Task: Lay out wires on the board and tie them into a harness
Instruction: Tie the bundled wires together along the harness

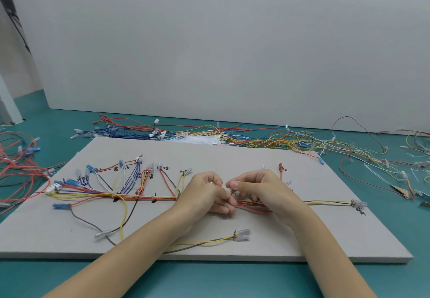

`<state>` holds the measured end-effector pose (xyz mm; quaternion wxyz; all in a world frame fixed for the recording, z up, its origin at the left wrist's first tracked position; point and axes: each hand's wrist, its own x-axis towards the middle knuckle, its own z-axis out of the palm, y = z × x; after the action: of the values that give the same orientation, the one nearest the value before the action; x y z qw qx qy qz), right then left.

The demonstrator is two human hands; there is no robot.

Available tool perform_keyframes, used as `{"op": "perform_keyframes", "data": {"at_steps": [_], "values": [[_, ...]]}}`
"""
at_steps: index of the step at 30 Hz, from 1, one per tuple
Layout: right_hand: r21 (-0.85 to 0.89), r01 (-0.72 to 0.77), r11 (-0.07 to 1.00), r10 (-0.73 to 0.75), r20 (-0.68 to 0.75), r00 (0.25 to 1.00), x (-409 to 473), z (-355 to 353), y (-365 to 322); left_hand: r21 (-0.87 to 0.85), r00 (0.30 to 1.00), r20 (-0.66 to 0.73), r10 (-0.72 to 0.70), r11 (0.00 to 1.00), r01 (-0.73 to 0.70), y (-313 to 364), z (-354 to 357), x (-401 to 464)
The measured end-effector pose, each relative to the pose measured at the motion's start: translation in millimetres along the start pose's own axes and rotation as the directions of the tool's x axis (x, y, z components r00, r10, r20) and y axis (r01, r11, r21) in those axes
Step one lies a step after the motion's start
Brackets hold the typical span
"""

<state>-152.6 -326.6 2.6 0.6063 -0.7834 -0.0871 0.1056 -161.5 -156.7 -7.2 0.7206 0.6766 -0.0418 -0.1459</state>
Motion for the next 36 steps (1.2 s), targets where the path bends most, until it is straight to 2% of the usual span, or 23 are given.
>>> {"op": "perform_keyframes", "data": {"at_steps": [17, 22, 28, 36], "values": [[-0.004, -0.003, 1.000, 0.003, 0.019, 1.000, 0.3, -2.4, 1.1, -0.003, 0.999, -0.003, 0.047, 0.999, -0.047, -1.8, 2.2, -2.4], [-0.008, 0.013, 1.000, -0.012, 0.068, 0.998, -1.1, -2.0, -1.0, 0.002, 0.997, 0.019, 0.071, 0.997, -0.071, -2.1, 2.1, -5.2], [0.070, -0.018, 0.997, 0.019, -0.015, 1.000, 0.2, -3.6, 0.0, 0.003, 0.997, 0.012, 0.073, 0.997, -0.073, -2.2, 1.8, -6.5], [0.018, -0.012, 1.000, 0.012, 0.027, 1.000, -0.8, -1.7, -0.8, -0.013, 0.997, 0.010, 0.074, 0.997, -0.074, -3.0, 1.4, -5.7]]}}
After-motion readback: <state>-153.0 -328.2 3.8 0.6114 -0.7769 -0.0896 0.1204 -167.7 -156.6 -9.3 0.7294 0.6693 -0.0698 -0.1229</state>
